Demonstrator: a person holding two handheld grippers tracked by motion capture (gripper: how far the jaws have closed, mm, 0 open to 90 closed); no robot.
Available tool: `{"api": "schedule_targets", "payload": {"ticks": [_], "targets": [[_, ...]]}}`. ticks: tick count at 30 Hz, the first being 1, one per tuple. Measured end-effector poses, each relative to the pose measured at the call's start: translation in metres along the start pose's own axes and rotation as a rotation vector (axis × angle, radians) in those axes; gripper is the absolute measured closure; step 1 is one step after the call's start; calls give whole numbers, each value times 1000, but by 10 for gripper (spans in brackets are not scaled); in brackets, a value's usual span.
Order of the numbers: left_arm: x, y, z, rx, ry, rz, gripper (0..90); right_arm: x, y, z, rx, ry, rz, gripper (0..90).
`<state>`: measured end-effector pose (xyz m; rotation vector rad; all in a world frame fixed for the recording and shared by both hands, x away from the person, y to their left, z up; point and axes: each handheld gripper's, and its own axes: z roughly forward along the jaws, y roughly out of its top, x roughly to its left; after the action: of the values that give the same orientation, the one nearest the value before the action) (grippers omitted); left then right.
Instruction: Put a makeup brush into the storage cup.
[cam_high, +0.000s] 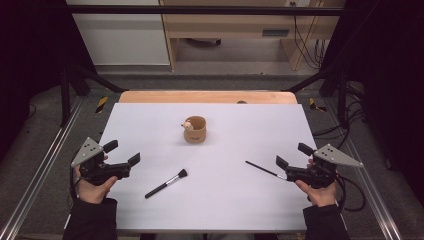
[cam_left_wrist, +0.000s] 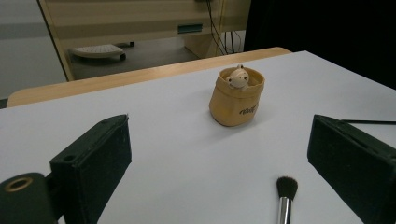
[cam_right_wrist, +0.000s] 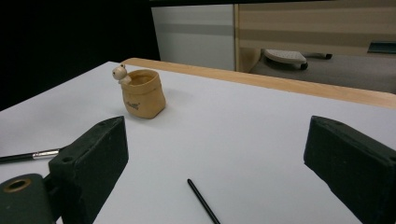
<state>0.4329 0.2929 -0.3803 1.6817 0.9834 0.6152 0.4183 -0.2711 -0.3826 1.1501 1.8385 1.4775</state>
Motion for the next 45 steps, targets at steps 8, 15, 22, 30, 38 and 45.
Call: {"api": "schedule_targets", "payload": {"ticks": [8, 15, 22, 30, 38, 45], "targets": [[-1, -2, 1, 9, -2, 0, 56, 1, 0, 2, 14, -3, -7, 74], [-2, -2, 2, 12, 0, 4, 56, 9, 1, 10, 36, 2, -17, 82], [-3, -3, 4, 19, -3, 10, 56, 13, -1, 25, 87, 13, -34, 84], [-4, -3, 5, 23, -2, 11, 57, 13, -7, 42, 151, -7, -50, 92], [-4, -4, 6, 27, -1, 15, 56, 11, -20, 61, 246, -52, -69, 117], [-5, -4, 7, 28, 0, 19, 56, 12, -29, 75, 335, -55, -87, 132]]}}
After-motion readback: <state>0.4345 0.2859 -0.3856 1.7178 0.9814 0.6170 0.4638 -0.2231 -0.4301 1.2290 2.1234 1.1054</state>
